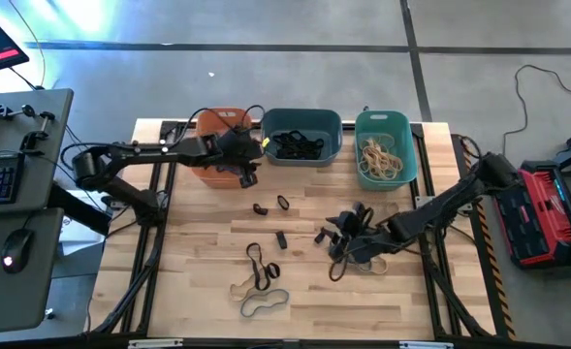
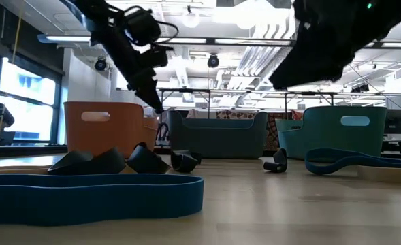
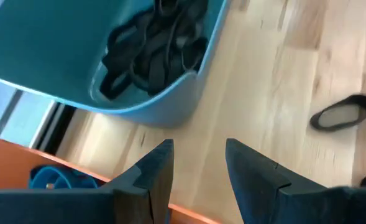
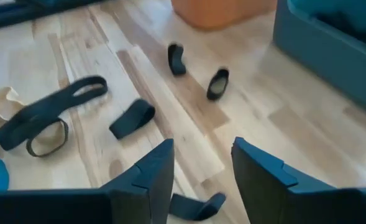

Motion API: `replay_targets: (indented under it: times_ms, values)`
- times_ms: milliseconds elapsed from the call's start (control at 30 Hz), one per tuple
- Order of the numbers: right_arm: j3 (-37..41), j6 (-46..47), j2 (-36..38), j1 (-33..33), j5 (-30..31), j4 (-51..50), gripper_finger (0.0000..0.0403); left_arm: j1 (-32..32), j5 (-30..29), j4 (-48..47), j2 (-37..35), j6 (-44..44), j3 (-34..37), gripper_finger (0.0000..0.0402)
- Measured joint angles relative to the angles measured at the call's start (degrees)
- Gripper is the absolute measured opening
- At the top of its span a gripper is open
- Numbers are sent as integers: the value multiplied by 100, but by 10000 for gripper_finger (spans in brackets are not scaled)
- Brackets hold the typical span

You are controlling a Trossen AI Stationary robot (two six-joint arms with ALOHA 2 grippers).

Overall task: Sort rubber bands into baskets
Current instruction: Put the black rubber band into the blue bin

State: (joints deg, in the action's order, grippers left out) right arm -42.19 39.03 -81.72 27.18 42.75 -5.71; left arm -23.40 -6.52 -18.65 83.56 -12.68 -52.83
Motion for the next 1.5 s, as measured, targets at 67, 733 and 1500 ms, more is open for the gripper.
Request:
replay_targets:
  times_ms: [67, 733, 1500]
  values:
    - [-2, 221, -152, -129, -209, 8, 153, 70, 2, 277, -220, 26, 246, 139]
    - [-26, 1481, -1189, -1170, -2395, -304, 153, 1028, 1049, 2466, -2279, 469, 2187, 139]
    - [-1550, -680, -1234, -1756, -2309, -1319, 5, 1992, 1241, 4786, -2327, 816, 3342, 131]
